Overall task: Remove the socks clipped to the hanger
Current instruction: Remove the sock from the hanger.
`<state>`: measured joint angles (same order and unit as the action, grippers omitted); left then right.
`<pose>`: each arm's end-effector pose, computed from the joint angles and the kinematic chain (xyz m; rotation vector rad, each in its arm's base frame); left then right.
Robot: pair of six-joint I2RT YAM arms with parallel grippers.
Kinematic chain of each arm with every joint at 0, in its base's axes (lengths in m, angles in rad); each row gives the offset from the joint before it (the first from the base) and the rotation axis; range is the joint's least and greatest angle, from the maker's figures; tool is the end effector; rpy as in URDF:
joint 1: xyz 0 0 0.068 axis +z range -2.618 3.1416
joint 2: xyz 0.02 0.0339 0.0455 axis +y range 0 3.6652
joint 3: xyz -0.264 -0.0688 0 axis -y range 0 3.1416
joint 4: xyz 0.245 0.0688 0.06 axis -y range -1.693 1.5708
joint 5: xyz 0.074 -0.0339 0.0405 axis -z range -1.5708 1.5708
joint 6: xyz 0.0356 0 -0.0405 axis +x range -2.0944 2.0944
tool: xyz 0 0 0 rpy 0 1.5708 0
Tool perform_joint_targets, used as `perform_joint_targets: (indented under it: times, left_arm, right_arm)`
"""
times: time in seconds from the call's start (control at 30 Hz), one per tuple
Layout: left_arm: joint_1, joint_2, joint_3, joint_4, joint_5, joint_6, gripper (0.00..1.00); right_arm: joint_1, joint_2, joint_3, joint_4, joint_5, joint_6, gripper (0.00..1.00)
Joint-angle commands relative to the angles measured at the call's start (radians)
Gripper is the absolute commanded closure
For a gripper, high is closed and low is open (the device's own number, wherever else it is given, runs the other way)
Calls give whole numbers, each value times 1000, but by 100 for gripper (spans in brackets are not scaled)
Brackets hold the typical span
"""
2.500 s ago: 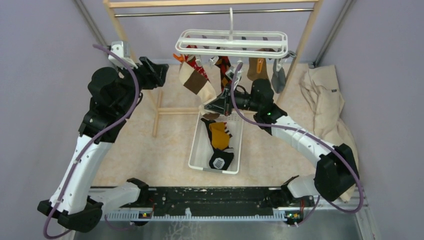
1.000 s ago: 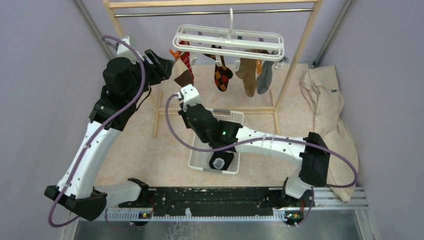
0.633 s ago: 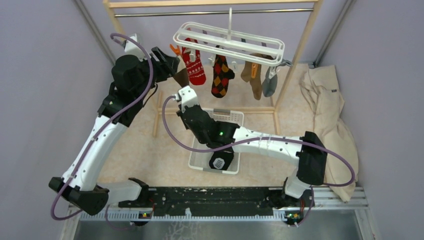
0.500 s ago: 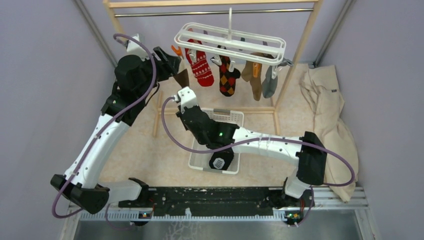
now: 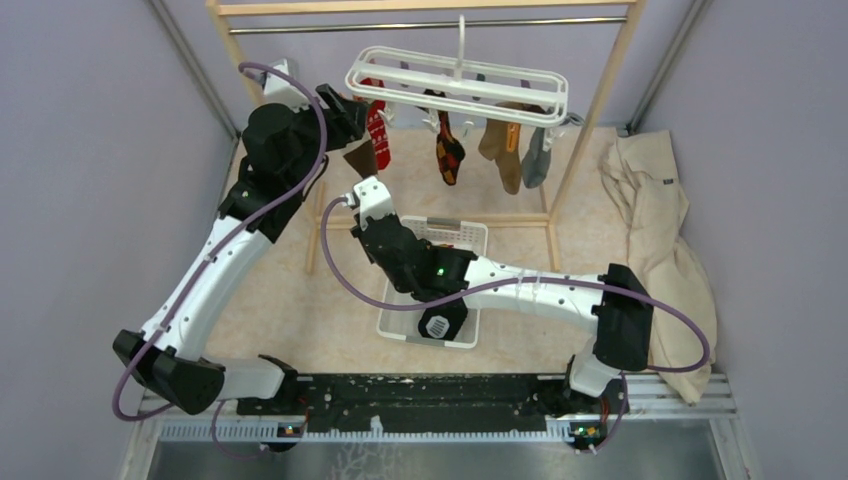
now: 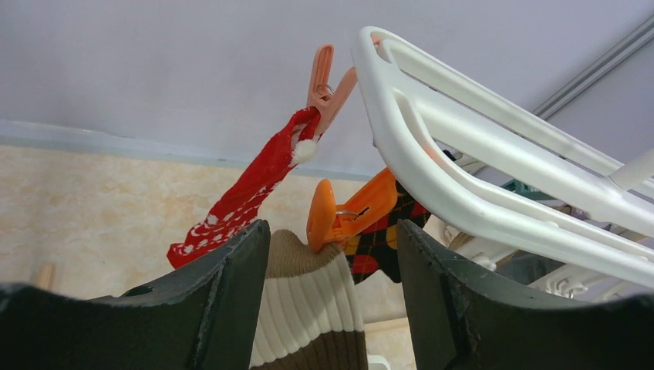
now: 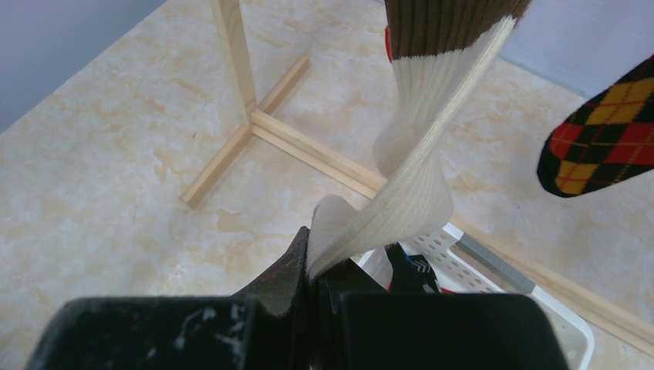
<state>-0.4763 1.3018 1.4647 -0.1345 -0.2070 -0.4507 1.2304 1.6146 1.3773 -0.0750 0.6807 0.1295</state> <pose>0.2617 -0.1268 0.4700 -0.1470 1.5644 -0.5735 0.1482 0.3512 0.3467 -0.5357 1.7432 0.3220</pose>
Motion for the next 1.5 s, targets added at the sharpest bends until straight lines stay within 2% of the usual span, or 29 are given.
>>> perform_joint_targets:
  times: [0.0, 0.9, 1.13, 1.33, 1.47]
  left_arm:
    - [-6, 11, 4, 63, -23, 18, 32]
    - [-18, 51, -7, 176, -79, -4, 33]
    - [-20, 56, -16, 201, -83, -9, 42]
    - [-22, 59, -20, 214, -85, -8, 64]
    - [-22, 60, -18, 214, -83, -4, 70]
  right_arm:
    - [15, -4, 57, 28, 15, -16, 100]
    - [21, -39, 12, 31, 16, -4, 100]
    - [23, -48, 5, 24, 16, -2, 100]
    - [27, -54, -4, 23, 17, -2, 100]
    - [28, -55, -13, 24, 16, 1, 100]
